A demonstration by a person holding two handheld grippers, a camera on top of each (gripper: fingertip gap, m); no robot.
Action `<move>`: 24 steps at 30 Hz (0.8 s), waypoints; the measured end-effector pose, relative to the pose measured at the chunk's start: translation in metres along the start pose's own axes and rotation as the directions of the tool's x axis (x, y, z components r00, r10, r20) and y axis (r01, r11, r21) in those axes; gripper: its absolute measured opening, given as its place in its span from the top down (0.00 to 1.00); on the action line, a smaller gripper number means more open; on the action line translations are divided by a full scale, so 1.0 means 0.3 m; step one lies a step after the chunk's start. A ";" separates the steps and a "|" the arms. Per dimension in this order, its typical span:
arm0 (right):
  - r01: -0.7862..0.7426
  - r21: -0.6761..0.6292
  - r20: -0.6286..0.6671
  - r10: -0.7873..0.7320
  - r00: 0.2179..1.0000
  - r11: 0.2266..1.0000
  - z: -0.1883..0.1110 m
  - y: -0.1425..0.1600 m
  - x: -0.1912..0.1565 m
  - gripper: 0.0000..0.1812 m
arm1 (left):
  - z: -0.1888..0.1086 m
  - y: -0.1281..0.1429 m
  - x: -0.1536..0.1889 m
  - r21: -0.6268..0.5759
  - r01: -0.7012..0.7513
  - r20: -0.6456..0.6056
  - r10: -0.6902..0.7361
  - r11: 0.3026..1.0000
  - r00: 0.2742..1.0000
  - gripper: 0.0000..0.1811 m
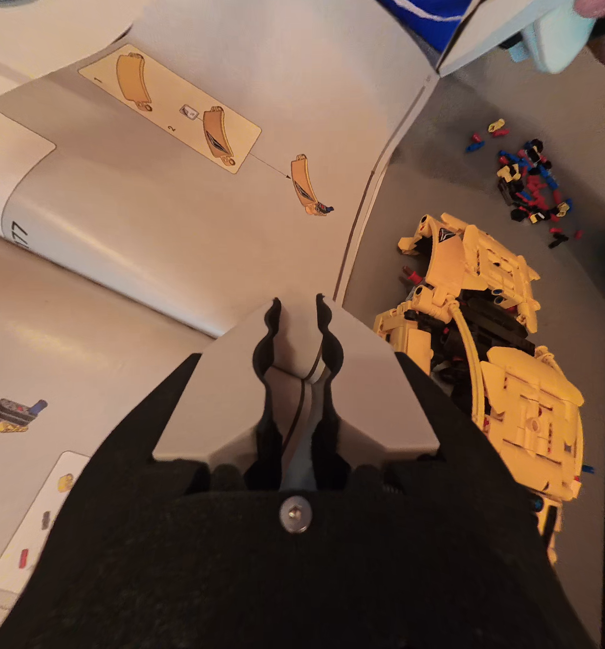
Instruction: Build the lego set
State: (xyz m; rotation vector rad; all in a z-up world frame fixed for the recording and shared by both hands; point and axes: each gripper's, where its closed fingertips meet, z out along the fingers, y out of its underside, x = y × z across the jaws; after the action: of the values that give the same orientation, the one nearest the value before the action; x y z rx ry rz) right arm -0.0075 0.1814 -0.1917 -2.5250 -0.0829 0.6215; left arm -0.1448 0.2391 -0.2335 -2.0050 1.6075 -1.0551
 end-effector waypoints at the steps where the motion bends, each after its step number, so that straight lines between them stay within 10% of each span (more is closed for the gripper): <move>1: 0.029 0.012 0.037 -0.030 0.999 1.000 0.004 -0.012 -0.037 1.00 | -0.002 -0.008 0.003 0.015 0.014 -0.010 -0.014 1.000 1.000 0.88; 13: 0.564 0.050 0.067 -0.566 0.822 0.824 0.219 -0.054 -0.452 1.00 | -0.135 -0.230 0.097 0.343 0.365 -0.390 -0.222 0.866 0.894 0.74; 18: 0.553 0.131 0.142 -0.568 0.811 0.823 0.219 -0.058 -0.489 1.00 | -0.163 -0.233 0.114 0.371 0.359 -0.444 -0.176 0.856 0.879 1.00; 24: 0.363 0.454 0.097 -0.450 0.888 0.814 0.123 -0.221 -0.378 0.66 | -0.171 -0.230 0.124 0.364 0.363 -0.474 -0.166 0.858 0.865 1.00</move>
State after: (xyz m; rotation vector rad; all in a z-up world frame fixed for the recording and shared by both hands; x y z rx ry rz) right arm -0.1208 0.2356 -0.1385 -1.9294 -0.4990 0.6314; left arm -0.1333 0.2324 -0.1407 -1.7892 1.1160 -1.8921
